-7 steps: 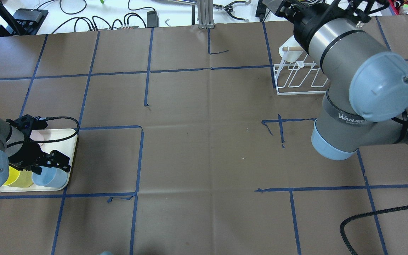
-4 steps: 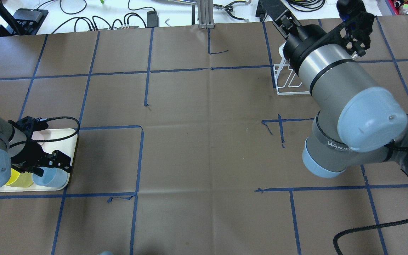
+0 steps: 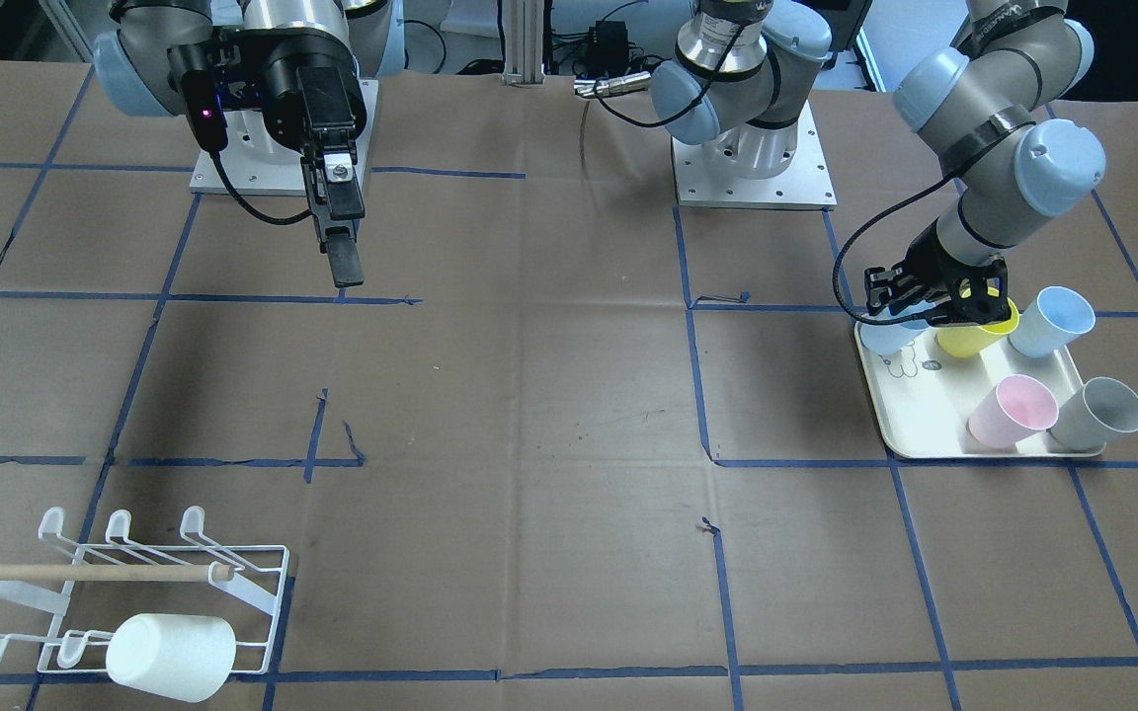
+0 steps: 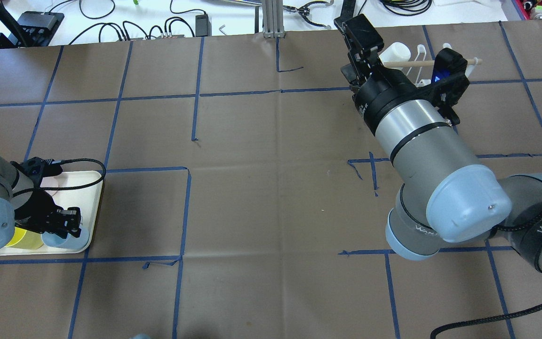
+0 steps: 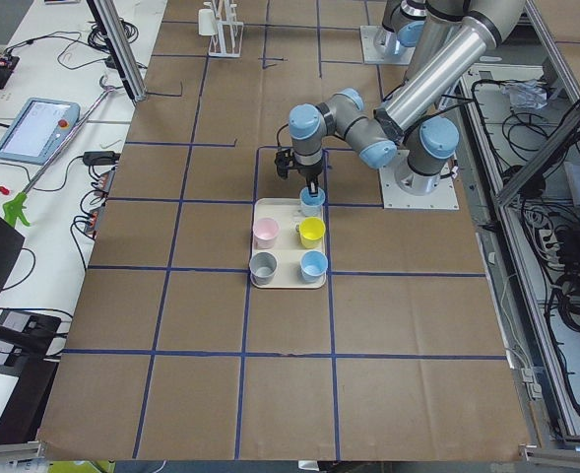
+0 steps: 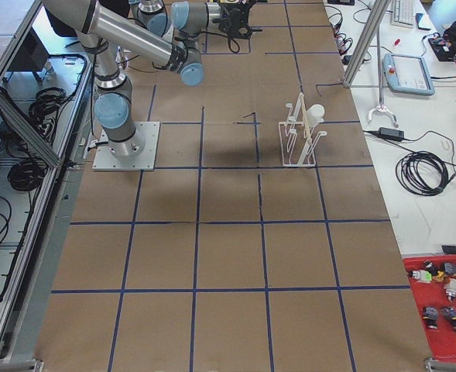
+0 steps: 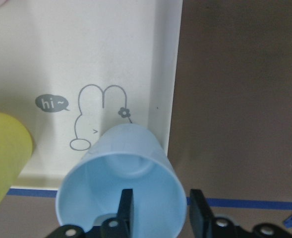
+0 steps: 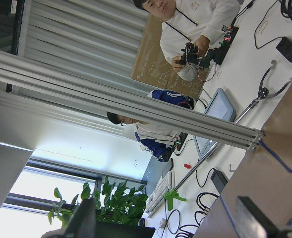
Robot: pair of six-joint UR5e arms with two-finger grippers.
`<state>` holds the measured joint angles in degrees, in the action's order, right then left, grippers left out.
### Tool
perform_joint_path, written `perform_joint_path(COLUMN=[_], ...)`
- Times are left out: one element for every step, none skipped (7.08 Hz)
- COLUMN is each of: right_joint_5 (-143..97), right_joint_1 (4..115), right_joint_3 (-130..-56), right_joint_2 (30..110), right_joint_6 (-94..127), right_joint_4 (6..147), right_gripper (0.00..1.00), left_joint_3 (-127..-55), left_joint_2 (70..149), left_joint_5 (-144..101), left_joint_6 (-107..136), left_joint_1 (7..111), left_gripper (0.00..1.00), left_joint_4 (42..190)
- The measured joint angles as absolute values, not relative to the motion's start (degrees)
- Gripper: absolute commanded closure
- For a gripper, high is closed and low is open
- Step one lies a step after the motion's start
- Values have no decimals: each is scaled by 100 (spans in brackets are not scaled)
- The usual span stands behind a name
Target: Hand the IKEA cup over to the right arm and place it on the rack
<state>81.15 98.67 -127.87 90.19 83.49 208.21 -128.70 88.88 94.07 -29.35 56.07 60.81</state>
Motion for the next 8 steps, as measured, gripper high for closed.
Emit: perform_joint_path(right_joint_5=[8093, 8078, 8074, 8096, 8143, 8173, 8178, 8177], right_joint_1=[9875, 9880, 9884, 9886, 9887, 9887, 9888, 9888], right_joint_3=[-12818, -12838, -12849, -12875, -12915, -12952, -12971, -12977], right_joint_2=[9015, 9014, 9015, 9017, 9017, 9016, 9012, 9004], right_joint_6=[8857, 9192, 9349, 9413, 9429, 9429, 9412, 9385], right_joint_4=[20921, 21004, 21066, 21175, 21276, 21297, 21279, 21258], right_gripper=[0, 0, 0, 0, 0, 0, 0, 0], left_joint_3=[-12849, -12802, -12701, -12424, -11975, -11318, -10553, -9847], left_joint_2=[8881, 8849, 8801, 8738, 8694, 8697, 8756, 8893], left_joint_5=[9428, 9482, 9572, 9635, 9648, 9625, 9567, 9512], left_joint_6=[-2943, -2951, -2955, -2955, -2949, -2939, -2932, -2928], left_joint_1=[5607, 5607, 5609, 5628, 5659, 5699, 5764, 5852], left_gripper=[100, 100, 100, 100, 100, 100, 100, 100], left_joint_4=[6082, 6080, 6123, 6366, 6836, 7474, 8129, 8657])
